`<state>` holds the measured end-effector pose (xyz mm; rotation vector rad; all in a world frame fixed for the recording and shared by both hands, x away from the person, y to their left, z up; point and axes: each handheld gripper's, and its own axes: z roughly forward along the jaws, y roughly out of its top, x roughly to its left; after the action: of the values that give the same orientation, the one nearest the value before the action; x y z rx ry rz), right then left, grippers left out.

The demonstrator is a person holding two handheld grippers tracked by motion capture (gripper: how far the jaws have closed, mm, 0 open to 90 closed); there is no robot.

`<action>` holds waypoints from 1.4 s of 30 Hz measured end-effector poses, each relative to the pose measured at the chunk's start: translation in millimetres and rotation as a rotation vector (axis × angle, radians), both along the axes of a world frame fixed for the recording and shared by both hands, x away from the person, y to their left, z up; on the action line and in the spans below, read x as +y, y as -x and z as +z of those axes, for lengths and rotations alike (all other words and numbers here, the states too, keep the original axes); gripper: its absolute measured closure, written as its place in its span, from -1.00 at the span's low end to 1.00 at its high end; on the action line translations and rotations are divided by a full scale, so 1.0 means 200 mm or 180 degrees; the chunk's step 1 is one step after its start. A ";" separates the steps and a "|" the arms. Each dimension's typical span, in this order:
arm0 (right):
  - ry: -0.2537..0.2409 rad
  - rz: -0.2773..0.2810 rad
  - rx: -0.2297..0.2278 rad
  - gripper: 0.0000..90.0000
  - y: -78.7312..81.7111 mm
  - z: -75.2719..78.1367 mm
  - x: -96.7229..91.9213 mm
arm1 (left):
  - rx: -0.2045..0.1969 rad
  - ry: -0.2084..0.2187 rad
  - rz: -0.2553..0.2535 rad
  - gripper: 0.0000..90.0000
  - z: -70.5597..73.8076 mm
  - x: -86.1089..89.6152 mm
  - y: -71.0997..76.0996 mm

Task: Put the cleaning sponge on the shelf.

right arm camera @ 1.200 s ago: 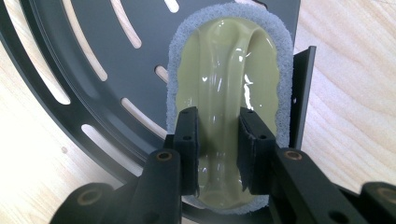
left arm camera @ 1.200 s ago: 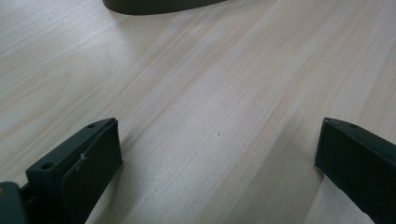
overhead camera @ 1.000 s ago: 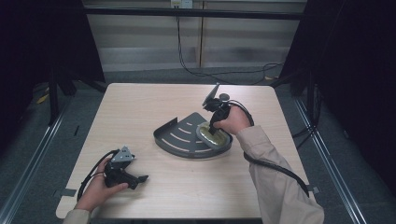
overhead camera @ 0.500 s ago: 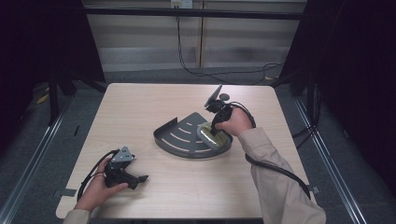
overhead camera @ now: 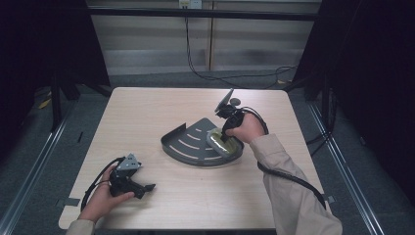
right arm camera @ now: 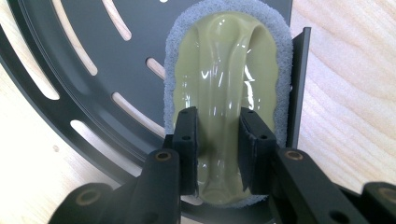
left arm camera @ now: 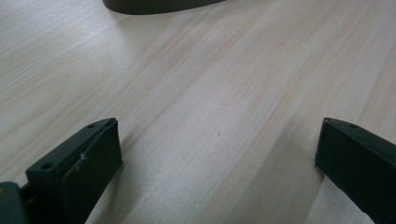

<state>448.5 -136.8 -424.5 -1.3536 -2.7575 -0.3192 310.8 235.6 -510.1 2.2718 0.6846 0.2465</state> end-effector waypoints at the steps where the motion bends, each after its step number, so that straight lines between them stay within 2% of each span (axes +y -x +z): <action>1: -0.0002 -0.0008 0.0002 0.57 0.00 0.00 0.00 | 0.0000 0.0003 -0.0001 -1.00 0.00 0.00 0.00; 16: 0.0028 -0.0041 -0.0056 0.44 0.00 0.02 -0.01 | 0.0005 0.0019 0.0007 -1.00 0.00 0.00 0.00; 27: 0.0036 -0.0083 -0.0134 0.02 0.01 0.03 0.00 | 0.0007 0.0021 0.0008 -1.00 0.00 0.00 0.00; 42: 0.0128 -0.0067 -0.0142 -0.29 0.02 0.06 -0.02 | 0.0007 0.0022 0.0007 -1.00 0.00 0.00 0.00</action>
<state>444.2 -141.5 -411.7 -1.4025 -2.8024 -0.3004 310.9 235.7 -510.2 2.2653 0.6883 0.2425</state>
